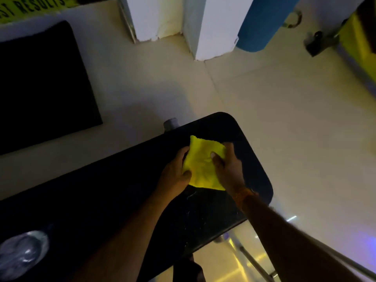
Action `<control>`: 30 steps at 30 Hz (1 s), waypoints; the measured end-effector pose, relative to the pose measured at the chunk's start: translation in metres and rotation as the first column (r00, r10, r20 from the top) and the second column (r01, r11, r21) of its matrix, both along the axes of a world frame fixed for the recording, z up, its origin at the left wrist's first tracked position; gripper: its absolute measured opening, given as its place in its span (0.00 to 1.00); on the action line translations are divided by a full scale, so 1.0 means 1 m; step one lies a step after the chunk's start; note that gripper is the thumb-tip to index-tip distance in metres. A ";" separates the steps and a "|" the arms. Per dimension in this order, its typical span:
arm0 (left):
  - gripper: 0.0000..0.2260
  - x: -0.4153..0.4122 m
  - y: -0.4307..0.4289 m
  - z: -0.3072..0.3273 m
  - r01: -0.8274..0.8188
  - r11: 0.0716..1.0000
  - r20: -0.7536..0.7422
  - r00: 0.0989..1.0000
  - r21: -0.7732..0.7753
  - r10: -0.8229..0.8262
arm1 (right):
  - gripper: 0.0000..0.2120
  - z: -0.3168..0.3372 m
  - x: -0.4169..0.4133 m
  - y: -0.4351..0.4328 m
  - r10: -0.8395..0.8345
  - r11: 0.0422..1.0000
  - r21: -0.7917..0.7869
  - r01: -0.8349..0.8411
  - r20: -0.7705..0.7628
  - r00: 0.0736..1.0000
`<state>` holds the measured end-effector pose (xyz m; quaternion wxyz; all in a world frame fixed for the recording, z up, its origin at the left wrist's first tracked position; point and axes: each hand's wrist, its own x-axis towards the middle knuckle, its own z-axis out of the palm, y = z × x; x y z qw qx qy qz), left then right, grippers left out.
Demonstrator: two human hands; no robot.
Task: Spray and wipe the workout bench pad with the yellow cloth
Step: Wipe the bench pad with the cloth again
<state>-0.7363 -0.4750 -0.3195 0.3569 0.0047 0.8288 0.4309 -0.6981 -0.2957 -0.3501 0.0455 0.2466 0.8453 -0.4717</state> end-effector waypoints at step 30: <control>0.70 -0.051 0.042 -0.106 0.393 0.703 -0.267 0.727 -0.593 -0.632 | 0.28 -0.103 -0.098 0.042 0.195 0.698 0.677 -0.231 0.130 0.972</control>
